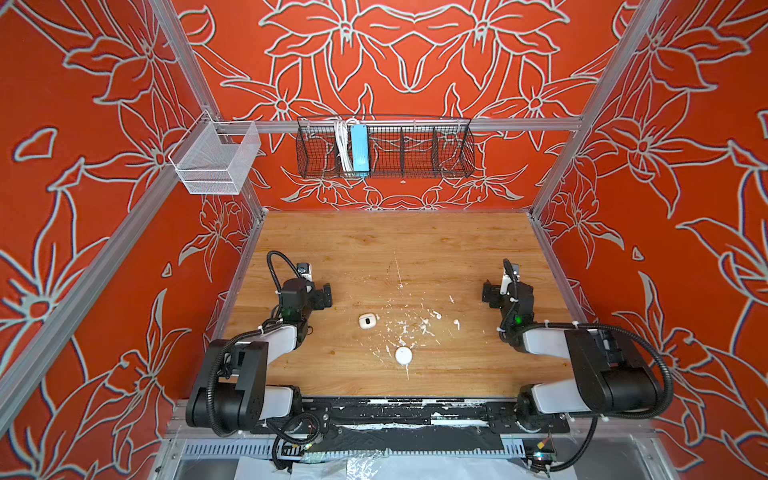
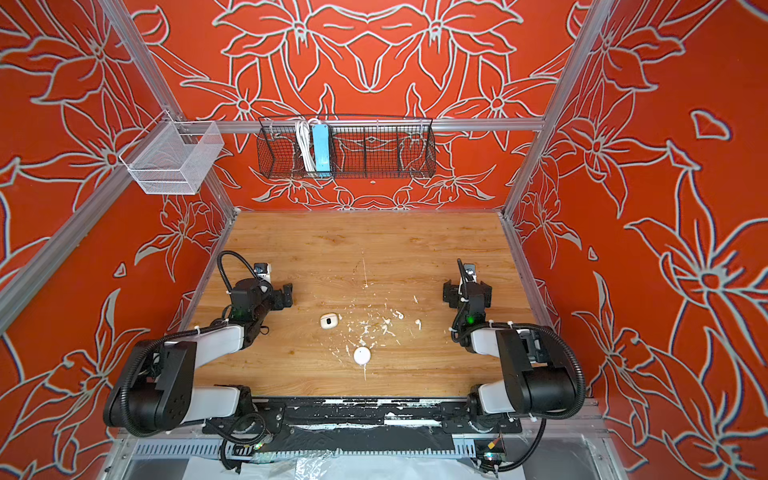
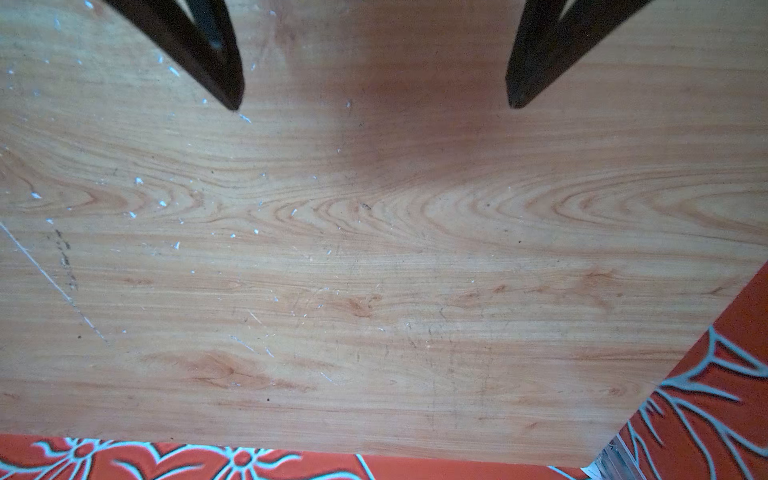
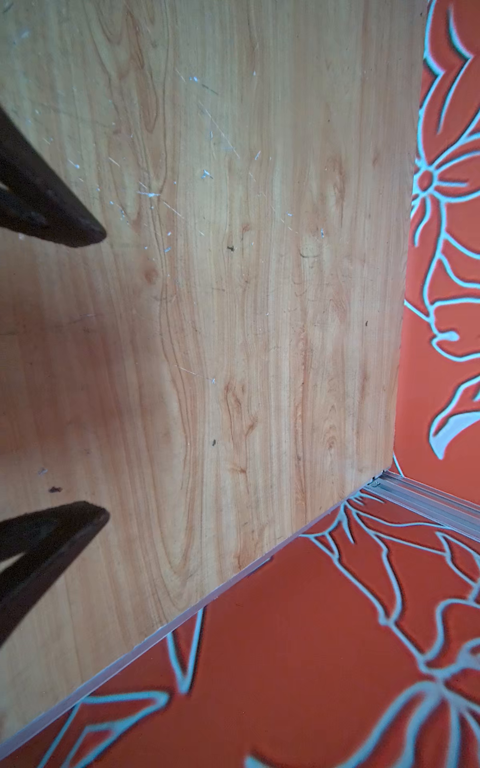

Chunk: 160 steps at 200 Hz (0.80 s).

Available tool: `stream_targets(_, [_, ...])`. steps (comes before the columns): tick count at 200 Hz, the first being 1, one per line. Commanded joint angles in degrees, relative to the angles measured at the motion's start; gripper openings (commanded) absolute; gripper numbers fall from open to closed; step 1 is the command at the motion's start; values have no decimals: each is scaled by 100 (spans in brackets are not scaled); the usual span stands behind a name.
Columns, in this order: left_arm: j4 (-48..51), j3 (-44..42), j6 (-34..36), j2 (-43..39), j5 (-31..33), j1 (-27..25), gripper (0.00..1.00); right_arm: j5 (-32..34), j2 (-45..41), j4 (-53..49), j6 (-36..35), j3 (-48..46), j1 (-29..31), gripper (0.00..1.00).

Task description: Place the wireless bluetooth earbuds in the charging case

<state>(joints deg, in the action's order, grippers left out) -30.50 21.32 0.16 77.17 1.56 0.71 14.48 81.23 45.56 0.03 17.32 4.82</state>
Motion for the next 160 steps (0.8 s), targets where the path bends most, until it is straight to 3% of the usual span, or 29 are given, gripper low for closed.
stream_targets(1, [-14, 101, 28, 18, -44, 27, 97, -42, -55, -39, 15, 140, -10, 98])
stream_targets(160, [-50, 82, -16, -57, 78, 12, 97, -25, -85, 66, 15, 101, -7, 98])
